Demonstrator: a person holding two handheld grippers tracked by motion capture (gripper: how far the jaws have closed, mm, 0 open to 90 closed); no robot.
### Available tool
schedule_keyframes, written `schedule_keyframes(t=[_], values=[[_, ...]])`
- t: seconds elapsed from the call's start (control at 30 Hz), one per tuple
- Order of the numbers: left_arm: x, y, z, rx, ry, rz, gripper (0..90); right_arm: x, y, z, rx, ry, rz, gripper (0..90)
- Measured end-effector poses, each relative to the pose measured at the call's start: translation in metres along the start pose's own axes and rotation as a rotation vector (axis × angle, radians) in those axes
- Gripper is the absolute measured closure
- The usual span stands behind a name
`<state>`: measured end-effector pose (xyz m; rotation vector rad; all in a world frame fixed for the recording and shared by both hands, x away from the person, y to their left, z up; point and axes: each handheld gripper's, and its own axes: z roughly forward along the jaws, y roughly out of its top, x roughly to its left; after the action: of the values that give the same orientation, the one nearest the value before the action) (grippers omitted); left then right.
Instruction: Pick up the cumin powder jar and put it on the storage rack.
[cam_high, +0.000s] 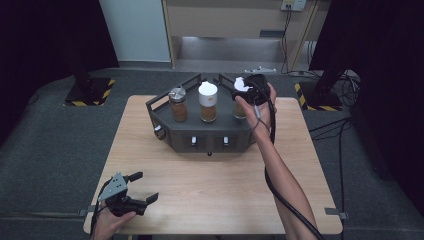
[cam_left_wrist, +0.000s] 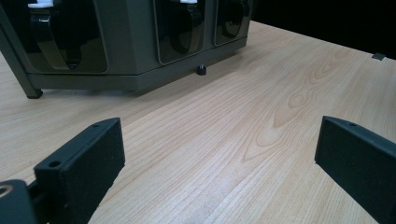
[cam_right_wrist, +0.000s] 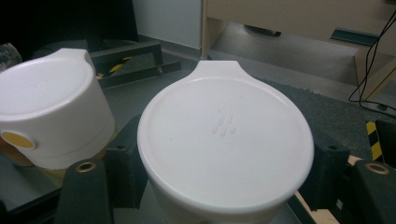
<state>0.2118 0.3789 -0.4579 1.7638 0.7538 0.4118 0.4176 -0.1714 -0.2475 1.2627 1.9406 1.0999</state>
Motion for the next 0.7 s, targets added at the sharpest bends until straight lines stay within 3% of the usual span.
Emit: schedule_keyframes(t=[0.7], values=[[0.0, 0.0, 0.0, 0.0, -0.002, 0.001, 0.6, 0.0, -0.008, 0.015, 0.022, 0.012, 0.003, 30.7]])
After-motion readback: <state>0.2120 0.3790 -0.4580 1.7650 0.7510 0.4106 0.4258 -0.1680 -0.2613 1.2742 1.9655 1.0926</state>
